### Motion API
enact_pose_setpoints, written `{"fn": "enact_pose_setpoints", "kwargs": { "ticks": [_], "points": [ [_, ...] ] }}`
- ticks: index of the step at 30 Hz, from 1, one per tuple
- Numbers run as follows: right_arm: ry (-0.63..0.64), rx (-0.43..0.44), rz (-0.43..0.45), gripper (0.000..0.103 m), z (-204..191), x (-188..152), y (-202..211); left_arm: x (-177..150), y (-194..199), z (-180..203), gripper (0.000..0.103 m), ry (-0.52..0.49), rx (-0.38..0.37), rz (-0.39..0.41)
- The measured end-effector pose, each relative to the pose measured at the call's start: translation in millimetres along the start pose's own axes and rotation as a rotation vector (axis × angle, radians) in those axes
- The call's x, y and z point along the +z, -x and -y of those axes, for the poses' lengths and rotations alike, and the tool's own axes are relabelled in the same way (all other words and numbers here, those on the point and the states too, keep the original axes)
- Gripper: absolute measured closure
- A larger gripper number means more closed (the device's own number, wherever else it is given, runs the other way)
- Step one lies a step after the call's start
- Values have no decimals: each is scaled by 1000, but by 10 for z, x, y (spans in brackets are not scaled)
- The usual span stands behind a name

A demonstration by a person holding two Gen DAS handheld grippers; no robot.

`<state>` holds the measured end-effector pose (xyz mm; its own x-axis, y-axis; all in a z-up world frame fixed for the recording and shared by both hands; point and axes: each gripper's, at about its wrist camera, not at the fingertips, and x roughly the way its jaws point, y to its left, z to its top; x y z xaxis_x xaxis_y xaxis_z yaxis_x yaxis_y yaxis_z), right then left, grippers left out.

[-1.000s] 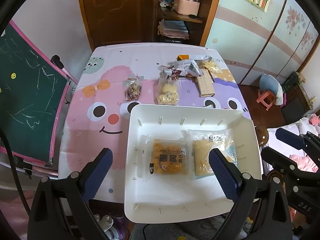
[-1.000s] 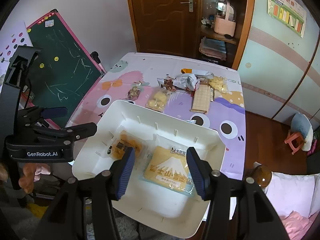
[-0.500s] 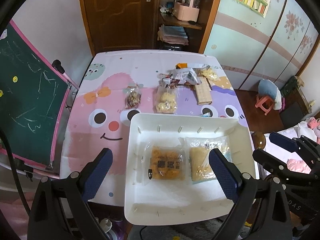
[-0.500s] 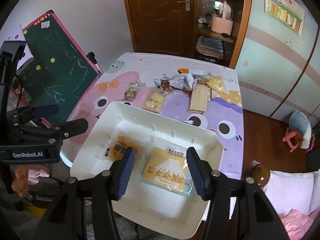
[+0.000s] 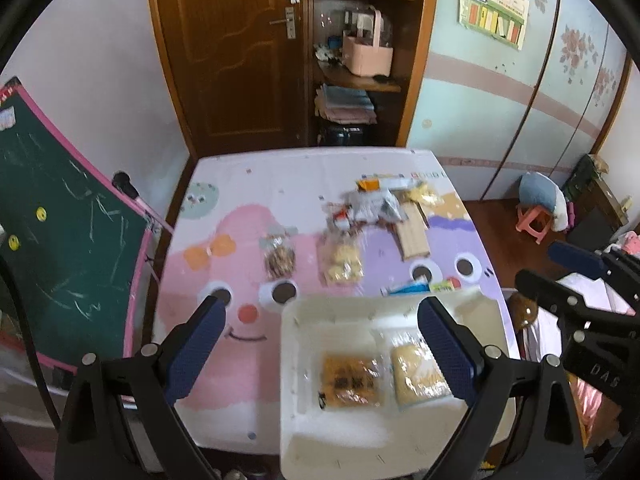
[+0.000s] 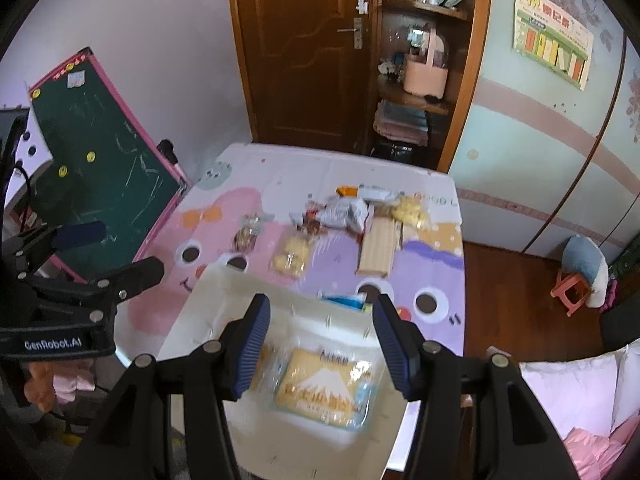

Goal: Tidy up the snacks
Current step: 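Lift both tools away from the tray toward the snack pile, then grasp small clear snack bag with left tool while right tool grasps clear cracker bag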

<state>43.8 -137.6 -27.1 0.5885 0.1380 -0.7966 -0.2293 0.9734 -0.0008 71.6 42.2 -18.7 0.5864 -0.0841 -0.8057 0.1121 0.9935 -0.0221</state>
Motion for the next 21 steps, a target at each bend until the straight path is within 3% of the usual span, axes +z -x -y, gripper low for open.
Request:
{"fn": "enact_pose_setpoints", "kwargs": {
  "ticks": [7,12,15,21],
  "points": [
    [8,-42,21,49,-21,448,-154,350,-96,-210,6,2,39,38],
    [-15,-27,-28,49,-38,684,-546,576,-340,-360,6,6,53,42],
    [-41,-12,-68,49,-38,763,-835,703,-629,-455,6,-11,72,20],
    [-102,27,-171,49,-62,862,-1578,855,-1542,-762,6,-1,96,-106]
  ]
}}
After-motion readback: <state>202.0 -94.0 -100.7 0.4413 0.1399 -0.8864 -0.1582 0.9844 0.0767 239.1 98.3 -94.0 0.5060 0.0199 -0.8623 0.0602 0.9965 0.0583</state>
